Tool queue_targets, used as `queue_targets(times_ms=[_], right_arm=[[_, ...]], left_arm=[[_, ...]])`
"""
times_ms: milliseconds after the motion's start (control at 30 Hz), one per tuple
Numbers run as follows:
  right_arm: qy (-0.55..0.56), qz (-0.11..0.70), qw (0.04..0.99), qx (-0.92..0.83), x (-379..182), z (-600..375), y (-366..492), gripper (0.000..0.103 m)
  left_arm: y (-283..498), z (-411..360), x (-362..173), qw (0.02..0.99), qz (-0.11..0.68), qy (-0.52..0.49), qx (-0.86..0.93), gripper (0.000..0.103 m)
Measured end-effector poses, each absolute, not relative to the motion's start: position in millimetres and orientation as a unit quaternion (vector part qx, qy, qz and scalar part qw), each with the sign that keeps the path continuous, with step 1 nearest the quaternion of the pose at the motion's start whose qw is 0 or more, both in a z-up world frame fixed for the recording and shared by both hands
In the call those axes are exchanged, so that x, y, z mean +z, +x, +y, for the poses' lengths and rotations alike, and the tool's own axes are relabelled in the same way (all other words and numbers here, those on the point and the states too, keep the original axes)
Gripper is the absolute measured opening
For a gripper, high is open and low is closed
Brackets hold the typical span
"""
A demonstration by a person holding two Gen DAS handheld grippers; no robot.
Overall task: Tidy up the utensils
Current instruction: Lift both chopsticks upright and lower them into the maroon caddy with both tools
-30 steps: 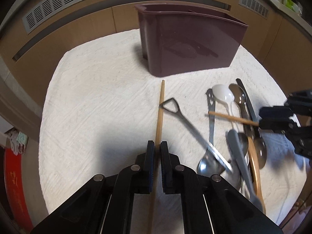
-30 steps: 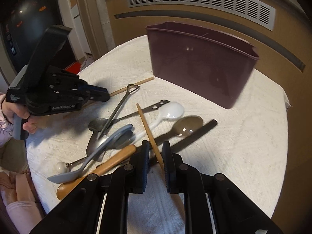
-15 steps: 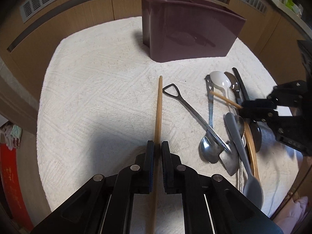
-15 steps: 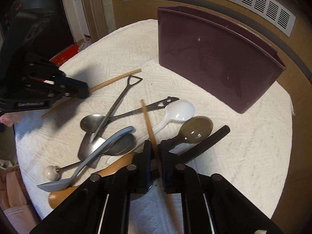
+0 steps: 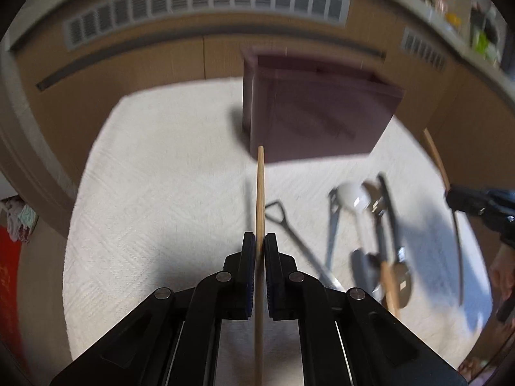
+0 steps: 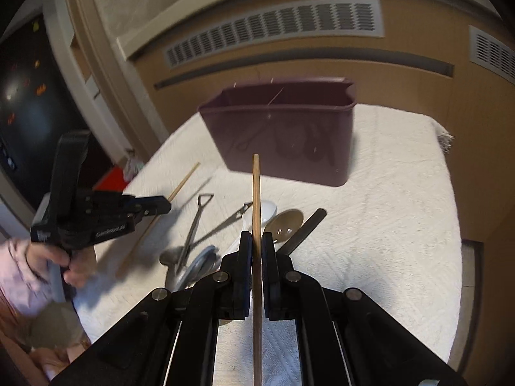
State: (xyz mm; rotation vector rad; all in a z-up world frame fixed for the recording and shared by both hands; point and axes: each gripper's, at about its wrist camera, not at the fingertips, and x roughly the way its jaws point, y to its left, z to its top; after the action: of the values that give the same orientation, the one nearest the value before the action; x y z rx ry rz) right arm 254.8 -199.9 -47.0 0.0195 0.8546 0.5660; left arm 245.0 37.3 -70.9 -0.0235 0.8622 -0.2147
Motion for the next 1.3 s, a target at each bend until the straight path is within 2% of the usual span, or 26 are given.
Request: queue_targets(times_ms=[100, 267, 667, 767, 1000, 1133, 1300], right_arm=[[0.029, 0.392, 0.881, 0.264, -36, -207, 249, 0.005], [0.031, 0.365, 0.891, 0.268, -16, -208, 233, 0.005], [0.033, 0.326, 0.907, 0.264, 10, -211, 227, 0.005], [0.028, 0.294, 0.920, 0.259, 36, -210, 234, 0.005], [0.017, 0.165, 0.959, 0.228, 133, -200, 276, 0.005], [0.019, 0.126, 0.971, 0.205, 147, -190, 311, 0.005], [0.021, 0.134, 0.974, 0.183, 130, -179, 352, 0.005]], left_arm=[[228, 47, -51, 0.920, 0.373, -0.067, -0.104, 0.006], [216, 51, -18, 0.934, 0.325, -0.097, -0.112, 0.006], [214, 41, 38, 0.951, 0.269, -0.076, -0.130, 0.006], [219, 37, 69, 0.959, 0.235, -0.073, -0.140, 0.006], [258, 32, 140, 0.973, 0.152, -0.061, -0.164, 0.006], [294, 30, 148, 0.975, 0.138, -0.061, -0.163, 0.006], [338, 33, 129, 0.968, 0.169, -0.084, -0.165, 0.006]])
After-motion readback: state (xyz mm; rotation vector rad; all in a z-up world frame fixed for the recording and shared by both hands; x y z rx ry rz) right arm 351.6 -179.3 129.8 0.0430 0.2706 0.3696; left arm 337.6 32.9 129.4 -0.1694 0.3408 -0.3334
